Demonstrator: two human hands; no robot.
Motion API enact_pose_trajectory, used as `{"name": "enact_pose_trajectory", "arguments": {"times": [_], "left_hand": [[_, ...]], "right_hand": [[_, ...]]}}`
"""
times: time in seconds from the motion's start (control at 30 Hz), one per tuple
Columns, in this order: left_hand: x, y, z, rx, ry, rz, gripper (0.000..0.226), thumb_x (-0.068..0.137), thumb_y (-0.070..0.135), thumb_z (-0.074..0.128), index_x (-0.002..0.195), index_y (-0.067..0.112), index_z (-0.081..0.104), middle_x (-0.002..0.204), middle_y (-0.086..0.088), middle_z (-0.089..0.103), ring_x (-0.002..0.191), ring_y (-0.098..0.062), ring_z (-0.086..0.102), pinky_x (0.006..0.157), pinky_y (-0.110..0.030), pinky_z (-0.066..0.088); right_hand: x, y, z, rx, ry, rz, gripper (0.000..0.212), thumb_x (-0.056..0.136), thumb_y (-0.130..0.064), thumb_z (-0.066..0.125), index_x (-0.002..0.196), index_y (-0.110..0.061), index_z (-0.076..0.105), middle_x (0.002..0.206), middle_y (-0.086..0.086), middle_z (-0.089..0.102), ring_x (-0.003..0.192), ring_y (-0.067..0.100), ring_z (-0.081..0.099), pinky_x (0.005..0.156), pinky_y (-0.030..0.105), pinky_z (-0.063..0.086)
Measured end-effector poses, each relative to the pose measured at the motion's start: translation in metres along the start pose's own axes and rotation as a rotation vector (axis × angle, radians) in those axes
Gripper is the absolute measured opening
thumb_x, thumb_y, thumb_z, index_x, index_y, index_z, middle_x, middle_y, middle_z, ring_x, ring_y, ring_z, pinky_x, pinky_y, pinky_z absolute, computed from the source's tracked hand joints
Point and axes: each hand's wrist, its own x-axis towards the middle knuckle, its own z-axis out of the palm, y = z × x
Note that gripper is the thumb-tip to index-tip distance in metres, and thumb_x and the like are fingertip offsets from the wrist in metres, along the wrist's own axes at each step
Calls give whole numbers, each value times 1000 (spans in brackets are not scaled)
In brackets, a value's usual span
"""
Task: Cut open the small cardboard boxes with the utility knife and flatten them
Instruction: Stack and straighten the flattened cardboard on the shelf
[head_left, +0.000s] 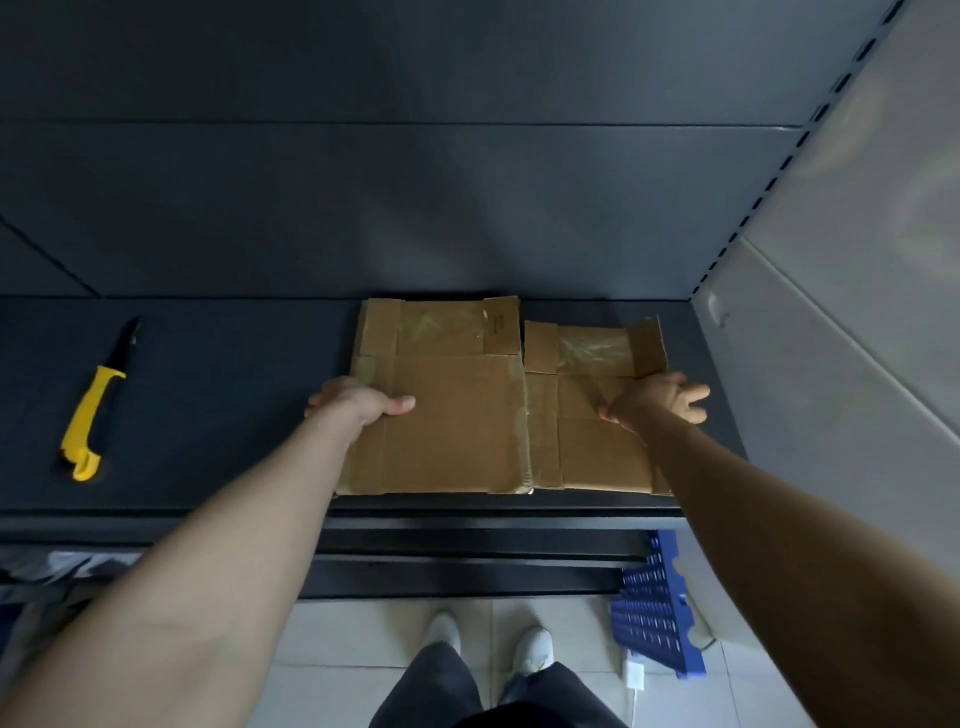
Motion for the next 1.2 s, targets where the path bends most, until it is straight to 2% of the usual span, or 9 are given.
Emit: {"name": "enact_pose_trajectory", "arguments": {"times": [0.1,0.27,0.47,0.63,0.73,0.83,0.97,1.03,1.2], "left_hand": [[2,1,-2,-124,-35,54,117,58,43,87,147,6,22,151,-15,30,137,-34,31,109,-48,32],[4,-3,-12,-262,-132,156,105,63,35,86,144,3,27,147,-15,36,134,-32,36,107,-45,33],[3,-14,-18,-297,-120,189,91,74,31,80,143,4,27,147,-16,36,134,-34,36,106,-48,33],[-11,-20,-27,-368,-101,186,79,76,29,78,139,4,37,140,-17,45,127,-35,44,105,-52,37],[-26,-21,-30,-413,-34,205,73,78,27,77,136,2,40,136,-17,48,124,-34,47,103,-49,39],[-49,-27,-33,-488,48,225,72,78,28,77,135,2,41,134,-17,50,120,-34,50,100,-49,42],[-84,-46,-42,-594,181,232,72,78,32,76,135,5,41,132,-14,52,117,-33,52,97,-50,45],[-103,-59,-51,-653,264,235,68,78,33,76,132,5,44,129,-14,54,114,-33,54,94,-50,46],[-151,-103,-87,-813,425,232,65,77,31,77,130,8,48,129,-11,57,111,-31,57,94,-47,47]], "right_hand": [[-3,1,-2,-1,-10,34,106,64,-33,87,142,-11,18,142,19,22,130,40,27,107,48,27],[-2,-1,-7,123,-23,27,102,66,-24,86,141,-8,18,137,24,34,127,41,37,106,50,35],[-9,8,-11,128,-99,-11,98,70,-25,82,140,-4,16,135,25,40,128,42,38,107,53,34],[-17,4,-31,155,-71,-173,62,81,-20,70,130,4,41,121,20,56,109,34,57,92,42,50],[-25,3,-40,210,-59,-274,51,87,-20,61,130,-1,41,120,19,56,108,35,56,90,44,50],[-37,-2,-53,216,8,-420,42,89,-22,57,126,-7,43,114,16,57,102,35,57,77,40,49],[-59,-14,-75,292,91,-616,29,87,-22,55,112,-12,46,83,3,52,76,26,52,59,31,40],[-73,-22,-85,381,83,-703,22,84,-23,54,103,-17,46,75,-2,47,70,21,49,58,30,39],[-125,-41,-101,575,-17,-913,19,82,-24,58,100,-18,54,80,-7,55,78,21,56,63,27,41]]}}
